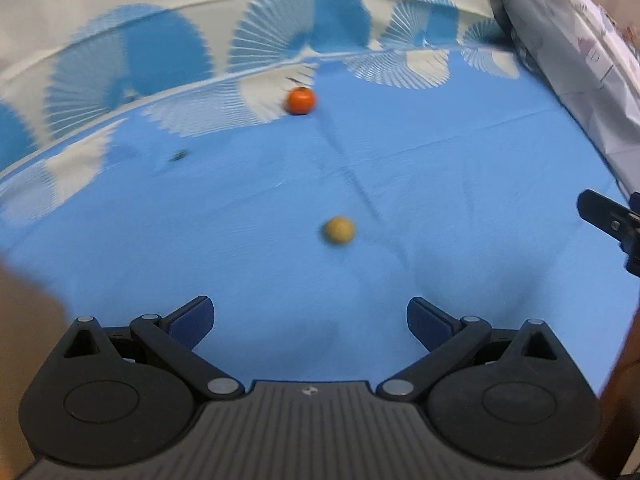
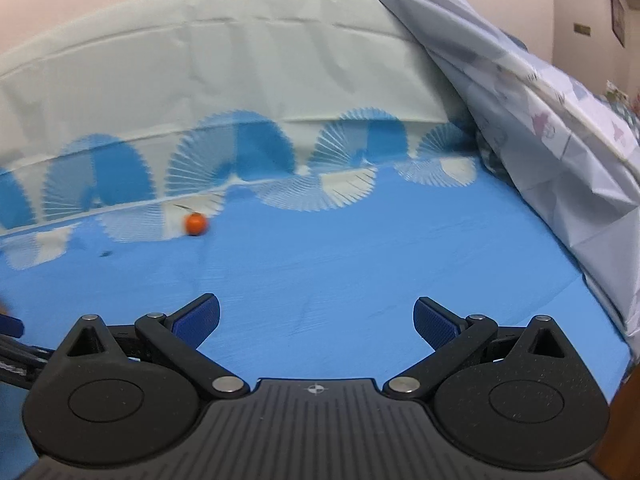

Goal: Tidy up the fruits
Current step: 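Swing both tools toward the small fruits on the sheet, then grasp the small yellow fruit with the left tool while the right tool grasps the orange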

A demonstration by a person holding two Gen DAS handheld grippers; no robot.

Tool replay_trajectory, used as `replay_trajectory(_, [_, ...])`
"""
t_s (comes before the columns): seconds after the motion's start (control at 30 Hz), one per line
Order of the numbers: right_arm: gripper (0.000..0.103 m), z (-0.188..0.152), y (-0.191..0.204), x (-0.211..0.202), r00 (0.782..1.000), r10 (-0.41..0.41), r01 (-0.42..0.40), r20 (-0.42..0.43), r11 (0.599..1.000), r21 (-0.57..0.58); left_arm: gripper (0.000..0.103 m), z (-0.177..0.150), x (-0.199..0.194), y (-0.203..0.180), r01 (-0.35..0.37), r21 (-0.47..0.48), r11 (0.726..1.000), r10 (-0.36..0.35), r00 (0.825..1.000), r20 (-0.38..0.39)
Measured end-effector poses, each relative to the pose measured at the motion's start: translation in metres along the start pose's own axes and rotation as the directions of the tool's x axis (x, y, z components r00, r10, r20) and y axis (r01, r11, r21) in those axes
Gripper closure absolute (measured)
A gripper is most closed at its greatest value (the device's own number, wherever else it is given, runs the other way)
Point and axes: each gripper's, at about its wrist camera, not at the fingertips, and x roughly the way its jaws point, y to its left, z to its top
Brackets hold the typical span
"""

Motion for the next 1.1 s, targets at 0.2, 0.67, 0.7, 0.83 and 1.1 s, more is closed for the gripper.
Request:
replay_trajectory(0.2, [0.001,-0.006,-0.02,0.069,0.998,-0.023,0.024,-0.058,0.999,0.024,0.0,0.036,0.071,-0.005,0.019,-0.022,1.0,-0.019,1.0,-0.012])
replay_trajectory(0.67, [0.001,-0.003,0.025,0.168,0.994,0.09,-0.093,-0.069,0.995,-0.047,0.075,0.031,0.086,0.018,-0.007,-0.061,0.998,0.007,1.0,-0.004])
replay_trajectory(0.7, [0.001,0.0,0.035,0.175,0.991,0.117,-0.121,-0.058,0.99,-0.066,0.075,0.029,0.081,0.027,-0.029,-0.085,0.996,0.029,1.0,-0.005])
replay_trajectory(0.83, [0.001,0.016,0.088,0.212,0.966,0.254,-0.259,-0.058,0.957,-0.132,0.075,0.022,0.064,0.065,-0.141,-0.171,0.975,0.142,0.99,-0.009])
replay_trajectory(1.1, [0.001,0.044,0.17,0.275,0.962,0.258,-0.27,-0.087,0.944,-0.19,0.075,0.022,0.071,0.116,-0.255,-0.269,0.929,0.243,0.967,-0.078])
